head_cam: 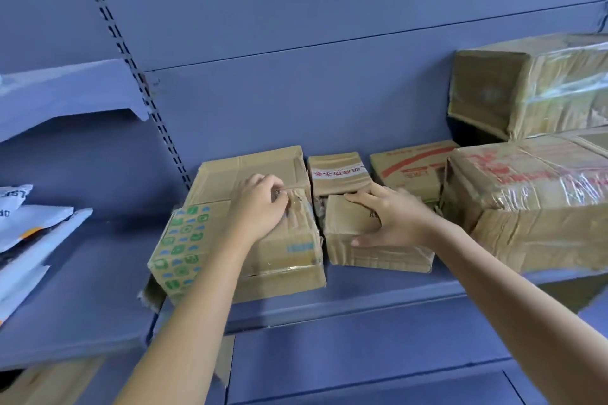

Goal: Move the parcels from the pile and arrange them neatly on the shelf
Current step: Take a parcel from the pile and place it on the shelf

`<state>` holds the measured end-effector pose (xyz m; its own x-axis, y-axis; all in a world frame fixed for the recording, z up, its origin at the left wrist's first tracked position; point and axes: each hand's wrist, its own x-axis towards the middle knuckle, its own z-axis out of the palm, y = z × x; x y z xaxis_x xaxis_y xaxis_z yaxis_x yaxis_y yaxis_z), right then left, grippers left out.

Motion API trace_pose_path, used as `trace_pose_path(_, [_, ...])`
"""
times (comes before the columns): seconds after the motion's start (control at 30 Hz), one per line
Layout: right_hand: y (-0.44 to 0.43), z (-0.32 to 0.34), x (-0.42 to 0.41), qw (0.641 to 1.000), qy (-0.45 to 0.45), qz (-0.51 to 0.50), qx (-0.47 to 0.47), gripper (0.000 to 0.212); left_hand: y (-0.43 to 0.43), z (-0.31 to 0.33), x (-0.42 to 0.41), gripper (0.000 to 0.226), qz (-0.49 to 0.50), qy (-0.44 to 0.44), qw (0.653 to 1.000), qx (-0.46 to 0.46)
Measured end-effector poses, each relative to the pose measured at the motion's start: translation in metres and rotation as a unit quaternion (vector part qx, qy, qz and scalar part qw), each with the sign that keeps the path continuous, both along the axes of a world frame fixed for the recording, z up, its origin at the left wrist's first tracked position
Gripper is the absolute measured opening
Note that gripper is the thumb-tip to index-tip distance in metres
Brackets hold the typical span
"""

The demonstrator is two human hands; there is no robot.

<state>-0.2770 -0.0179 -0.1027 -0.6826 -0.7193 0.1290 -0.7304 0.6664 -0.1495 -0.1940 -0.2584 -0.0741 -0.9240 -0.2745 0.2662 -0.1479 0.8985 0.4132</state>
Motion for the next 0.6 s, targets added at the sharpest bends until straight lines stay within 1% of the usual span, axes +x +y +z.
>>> trace_pose_path(0.03, [0.000,0.000,0.001,1.000,0.002,0.000,-0.003,0.089,0.000,-0.001,0.001,0.026,-0.001,-0.005,1.000,0.002])
trace_pose_path(0.13, [-0.001,0.000,-0.002,1.000,-0.008,-0.002,-0.007,0.089,0.004,-0.003,0.003,0.030,-0.001,-0.013,0.999,-0.040])
trace_pose_path(0.2, [-0.001,-0.001,-0.004,1.000,-0.011,0.000,-0.009,0.090,0.006,-0.003,0.007,0.030,0.002,-0.009,0.999,-0.050])
trace_pose_path(0.33, [-0.001,-0.001,-0.005,1.000,-0.022,0.006,0.002,0.105,0.009,-0.001,0.018,0.030,0.000,0.009,0.998,-0.060])
trace_pose_path(0.4, [-0.001,0.001,-0.006,1.000,-0.006,0.021,0.008,0.111,0.011,-0.001,0.023,0.029,-0.001,0.024,0.997,-0.076])
trace_pose_path(0.47, [-0.002,0.005,-0.001,0.999,0.032,0.033,0.025,0.111,0.013,0.000,0.025,0.029,-0.003,0.040,0.996,-0.082])
trace_pose_path(0.53, [-0.010,0.013,0.011,0.996,0.050,0.069,0.010,0.112,0.012,0.000,0.024,0.028,-0.004,0.050,0.997,-0.056])
trace_pose_path(0.6, [-0.025,0.020,0.029,0.990,0.038,0.131,-0.030,0.115,0.010,0.001,0.021,0.025,-0.004,0.059,0.998,-0.003])
